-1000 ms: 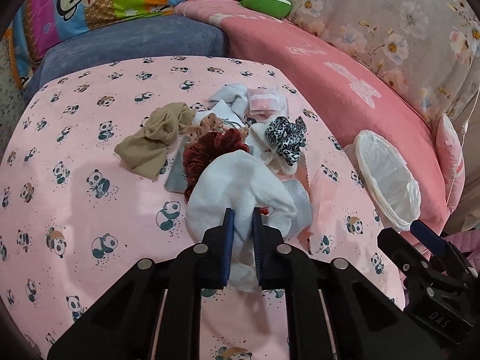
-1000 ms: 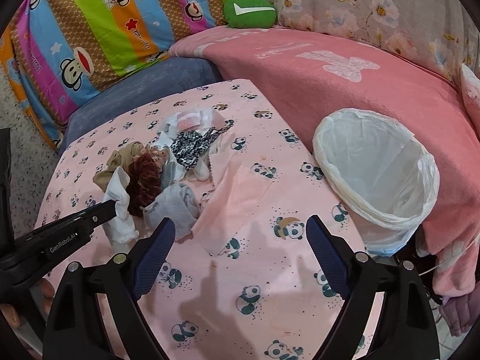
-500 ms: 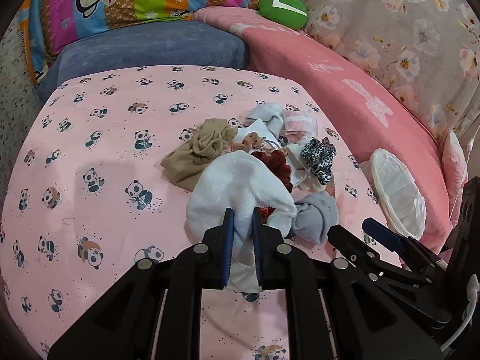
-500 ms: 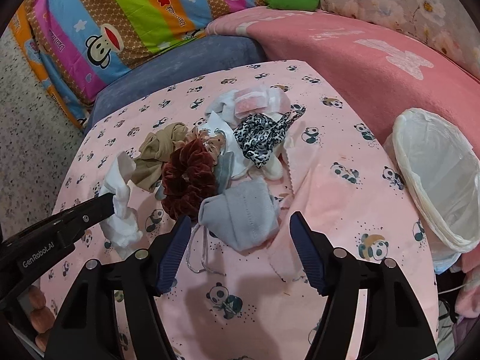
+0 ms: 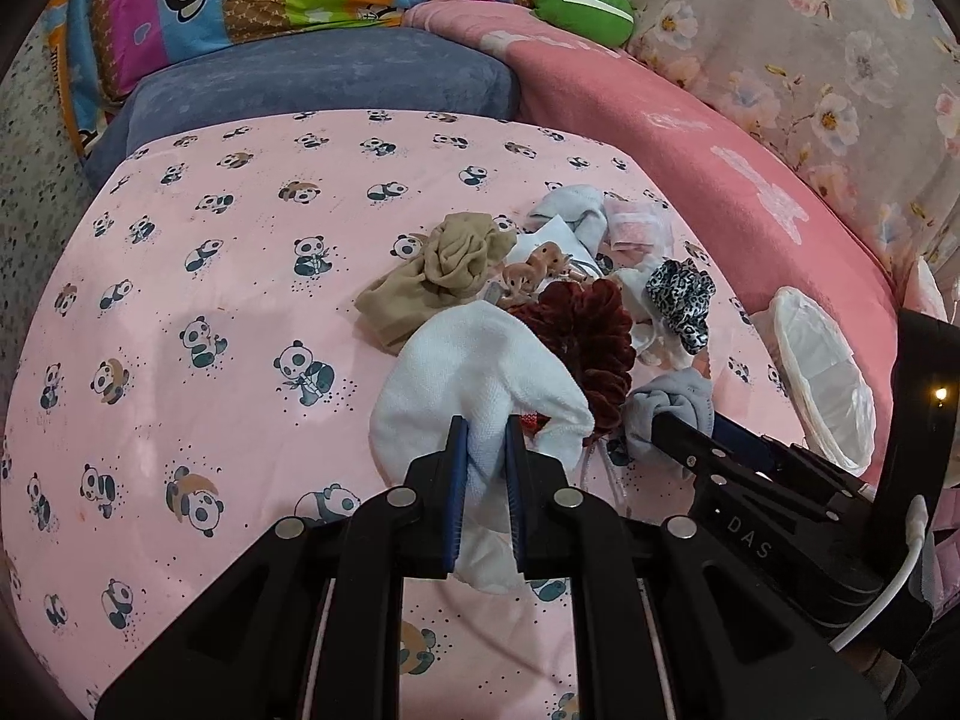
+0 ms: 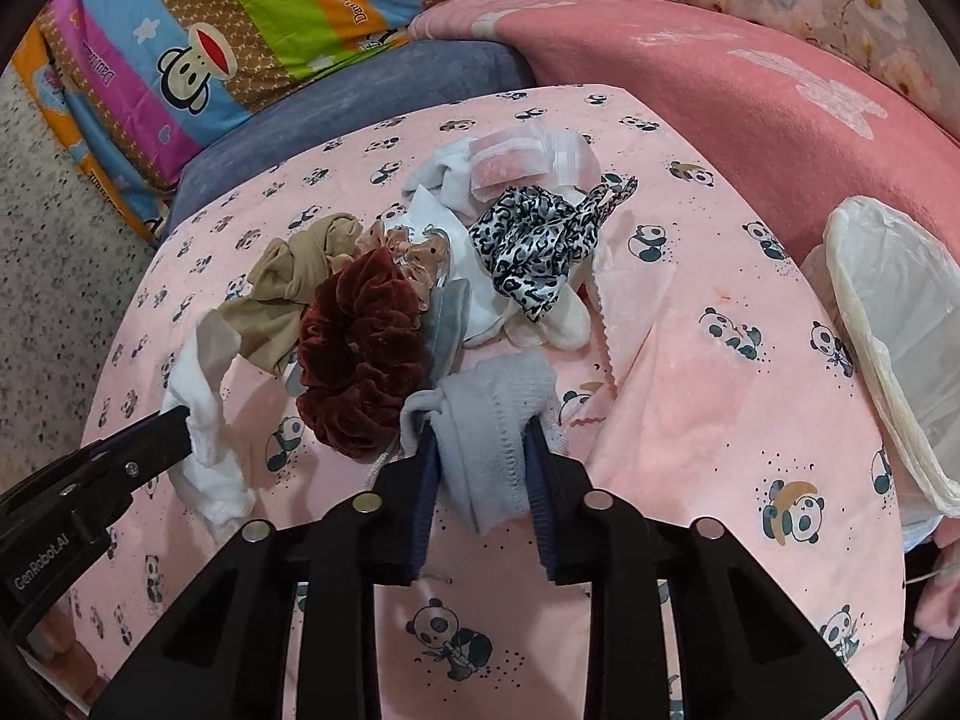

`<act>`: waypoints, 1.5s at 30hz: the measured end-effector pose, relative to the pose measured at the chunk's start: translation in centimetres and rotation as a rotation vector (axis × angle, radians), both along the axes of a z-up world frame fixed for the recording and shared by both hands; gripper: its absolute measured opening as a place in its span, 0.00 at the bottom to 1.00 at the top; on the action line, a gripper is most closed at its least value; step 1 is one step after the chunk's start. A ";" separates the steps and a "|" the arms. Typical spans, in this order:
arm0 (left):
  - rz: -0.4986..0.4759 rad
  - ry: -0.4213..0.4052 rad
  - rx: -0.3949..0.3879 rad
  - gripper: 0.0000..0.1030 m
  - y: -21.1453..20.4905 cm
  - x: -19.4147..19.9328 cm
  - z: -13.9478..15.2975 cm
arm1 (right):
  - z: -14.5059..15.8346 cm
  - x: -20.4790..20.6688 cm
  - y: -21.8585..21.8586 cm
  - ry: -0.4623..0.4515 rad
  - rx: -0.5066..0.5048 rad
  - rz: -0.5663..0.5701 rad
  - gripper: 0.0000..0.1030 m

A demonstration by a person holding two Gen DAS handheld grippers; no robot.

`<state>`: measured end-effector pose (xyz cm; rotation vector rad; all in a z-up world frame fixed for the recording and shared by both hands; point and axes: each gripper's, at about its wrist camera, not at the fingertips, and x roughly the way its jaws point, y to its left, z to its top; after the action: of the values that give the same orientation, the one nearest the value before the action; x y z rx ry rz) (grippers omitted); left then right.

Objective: Collect trash
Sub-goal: 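Carry the grey sock into the wastebasket and open the right tool while the left tool holds the glove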

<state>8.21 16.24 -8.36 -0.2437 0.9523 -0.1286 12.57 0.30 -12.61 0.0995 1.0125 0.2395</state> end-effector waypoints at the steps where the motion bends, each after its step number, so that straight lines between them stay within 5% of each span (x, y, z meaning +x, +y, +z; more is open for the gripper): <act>1: -0.005 -0.004 -0.001 0.12 -0.3 -0.1 0.2 | 0.4 -0.3 -0.1 -0.008 0.009 0.002 0.22; 10: -0.042 -0.070 0.012 0.12 -3.0 -0.4 3.2 | 6.0 -3.4 -3.0 -0.119 0.061 -0.031 0.22; 21: -0.169 -0.157 0.028 0.12 -10.2 -0.7 7.1 | 11.4 -6.6 -11.6 -0.235 0.074 -0.196 0.22; 45: -0.505 -0.228 0.041 0.13 -27.9 2.0 7.9 | 9.2 -6.8 -28.6 -0.231 0.067 -0.518 0.23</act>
<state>10.22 -11.63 -0.45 0.0547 0.7712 -0.5877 5.74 -28.28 -3.41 0.3807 0.7191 -0.1863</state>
